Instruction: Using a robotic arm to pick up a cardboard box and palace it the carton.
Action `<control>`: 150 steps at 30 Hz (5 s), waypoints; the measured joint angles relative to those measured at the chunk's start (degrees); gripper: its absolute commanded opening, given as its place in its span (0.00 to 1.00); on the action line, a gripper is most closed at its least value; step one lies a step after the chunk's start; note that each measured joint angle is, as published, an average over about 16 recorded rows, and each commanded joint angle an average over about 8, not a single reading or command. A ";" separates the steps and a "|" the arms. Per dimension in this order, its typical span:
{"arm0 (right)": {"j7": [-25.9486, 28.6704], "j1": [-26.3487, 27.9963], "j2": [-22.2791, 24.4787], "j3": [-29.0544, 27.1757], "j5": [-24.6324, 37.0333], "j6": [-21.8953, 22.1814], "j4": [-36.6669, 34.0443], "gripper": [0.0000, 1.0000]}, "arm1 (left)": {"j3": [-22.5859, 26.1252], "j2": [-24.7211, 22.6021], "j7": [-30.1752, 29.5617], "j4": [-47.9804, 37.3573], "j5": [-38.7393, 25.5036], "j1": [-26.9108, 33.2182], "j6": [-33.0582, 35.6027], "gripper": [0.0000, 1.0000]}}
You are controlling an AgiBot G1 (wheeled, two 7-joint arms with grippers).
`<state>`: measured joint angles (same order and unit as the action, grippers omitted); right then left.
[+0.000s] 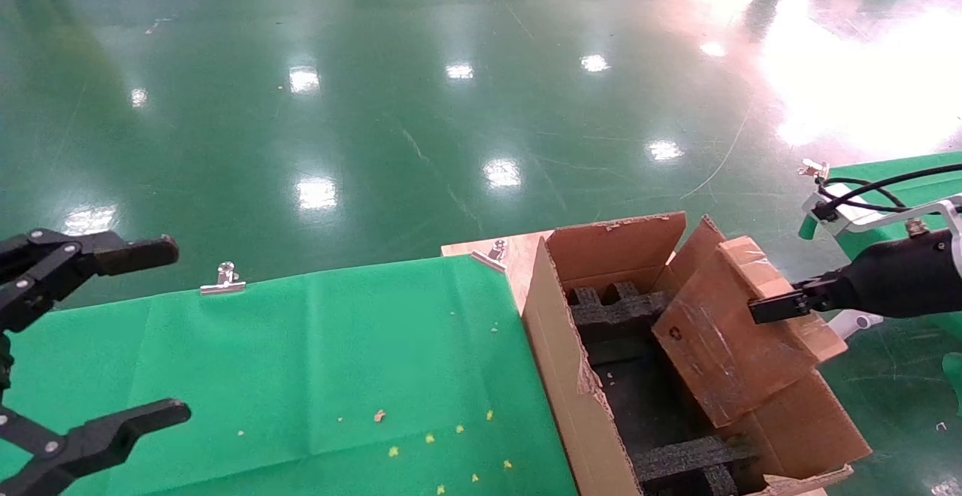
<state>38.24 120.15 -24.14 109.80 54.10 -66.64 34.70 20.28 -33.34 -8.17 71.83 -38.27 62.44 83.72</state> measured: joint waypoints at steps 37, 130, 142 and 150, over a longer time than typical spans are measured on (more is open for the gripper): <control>32.76 -3.44 -4.08 8.82 17.79 20.68 17.82 0.00 | 0.01 0.01 0.01 0.00 0.01 0.00 -0.01 1.00; 15.53 -14.41 -10.03 0.82 3.82 24.22 4.94 1.00 | 0.04 0.02 0.03 -0.02 0.03 0.00 -0.03 1.00; 12.72 -4.63 -2.92 -4.00 2.25 26.98 24.12 1.00 | 0.04 0.02 0.03 -0.02 0.04 0.00 -0.03 1.00; 7.57 -4.67 1.33 -9.09 -7.24 26.38 32.96 1.00 | 0.04 0.02 0.03 -0.03 0.05 -0.01 -0.04 1.00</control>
<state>45.82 115.48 -22.81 100.71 46.87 -40.27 67.66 20.32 -33.31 -8.14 71.80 -38.23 62.43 83.68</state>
